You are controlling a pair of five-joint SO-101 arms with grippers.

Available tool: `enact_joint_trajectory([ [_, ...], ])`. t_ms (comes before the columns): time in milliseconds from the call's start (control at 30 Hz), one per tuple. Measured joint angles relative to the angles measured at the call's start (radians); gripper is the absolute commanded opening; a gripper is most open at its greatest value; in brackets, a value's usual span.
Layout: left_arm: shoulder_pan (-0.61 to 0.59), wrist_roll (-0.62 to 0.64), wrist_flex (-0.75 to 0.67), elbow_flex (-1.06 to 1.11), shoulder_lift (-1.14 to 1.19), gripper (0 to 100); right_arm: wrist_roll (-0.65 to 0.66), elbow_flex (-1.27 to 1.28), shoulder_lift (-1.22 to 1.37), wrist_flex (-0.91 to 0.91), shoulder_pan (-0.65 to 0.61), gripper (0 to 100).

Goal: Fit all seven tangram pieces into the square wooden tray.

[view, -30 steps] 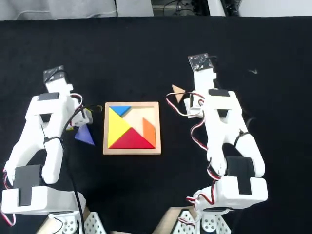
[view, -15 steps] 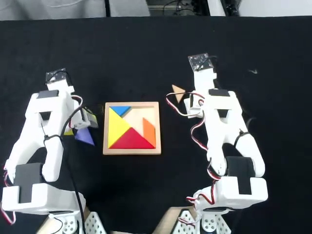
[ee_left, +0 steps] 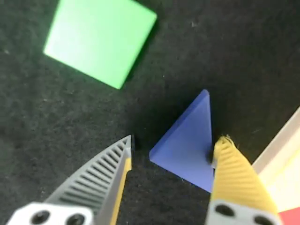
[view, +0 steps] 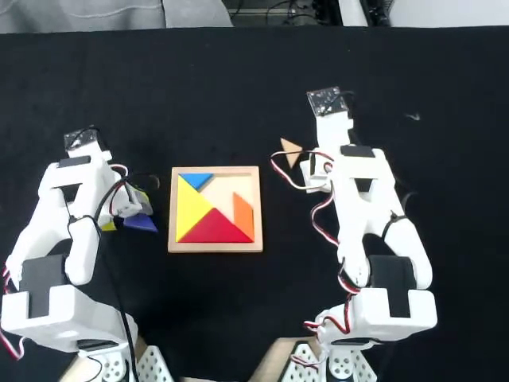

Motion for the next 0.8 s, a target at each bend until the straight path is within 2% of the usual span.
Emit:
enact_joint_trajectory([
  [233,0.06,0.015,0.026,0.0,0.0,27,0.0,0.0,0.0,0.0,0.0,1.2],
  [367,0.061,0.08,0.015,0.0,0.0,27,0.0,0.0,0.0,0.0,0.0,1.2],
  [533,0.063,0.097,0.003,0.0,0.0,27,0.0,0.0,0.0,0.0,0.0,1.2],
  [800,0.064,0.153,-0.014,0.002,0.0,15,0.0,0.0,0.0,0.0,0.0,1.2],
])
